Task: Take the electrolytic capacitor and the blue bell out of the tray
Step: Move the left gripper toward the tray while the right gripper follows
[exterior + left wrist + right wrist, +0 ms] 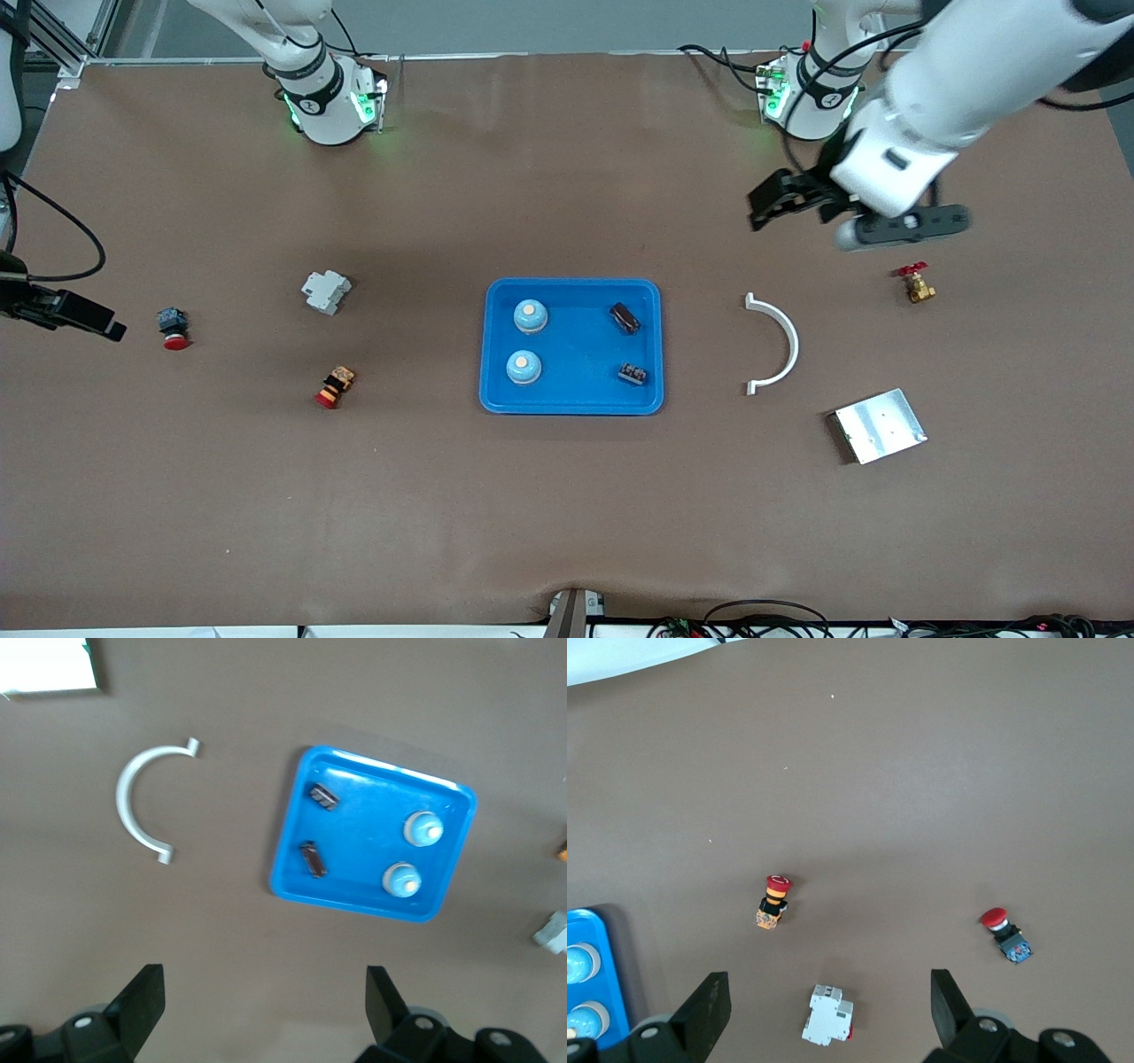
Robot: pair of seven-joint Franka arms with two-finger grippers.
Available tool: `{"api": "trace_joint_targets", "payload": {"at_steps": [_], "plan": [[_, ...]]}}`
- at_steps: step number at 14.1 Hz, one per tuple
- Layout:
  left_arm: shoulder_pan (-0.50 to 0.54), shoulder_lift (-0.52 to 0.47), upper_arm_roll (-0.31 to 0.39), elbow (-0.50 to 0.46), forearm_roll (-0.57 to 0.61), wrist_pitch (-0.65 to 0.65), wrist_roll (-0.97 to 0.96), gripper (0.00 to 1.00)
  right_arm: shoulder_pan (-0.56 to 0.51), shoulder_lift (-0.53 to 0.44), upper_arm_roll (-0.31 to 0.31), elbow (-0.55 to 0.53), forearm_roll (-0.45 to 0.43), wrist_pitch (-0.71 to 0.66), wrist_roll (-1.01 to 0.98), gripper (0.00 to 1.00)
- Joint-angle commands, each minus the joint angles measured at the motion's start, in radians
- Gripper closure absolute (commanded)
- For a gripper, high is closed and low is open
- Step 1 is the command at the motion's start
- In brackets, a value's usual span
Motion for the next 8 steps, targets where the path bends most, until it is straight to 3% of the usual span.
{"api": "trace_joint_targets", "payload": {"at_steps": [1,4,8], "plan": [[-0.071,0.074,-0.001,0.018,0.002,0.088,-0.168,0.0,0.039,0.007,0.007,-0.004,0.012,0.017,-0.004,0.0],[-0.14,0.145,-0.001,0.018,0.053,0.168,-0.289,0.0,0.067,0.035,0.007,-0.04,0.0,0.069,0.006,0.0],[-0.218,0.258,0.0,0.018,0.119,0.222,-0.441,0.0,0.106,0.027,0.007,-0.234,0.001,0.27,0.022,0.0]]}}
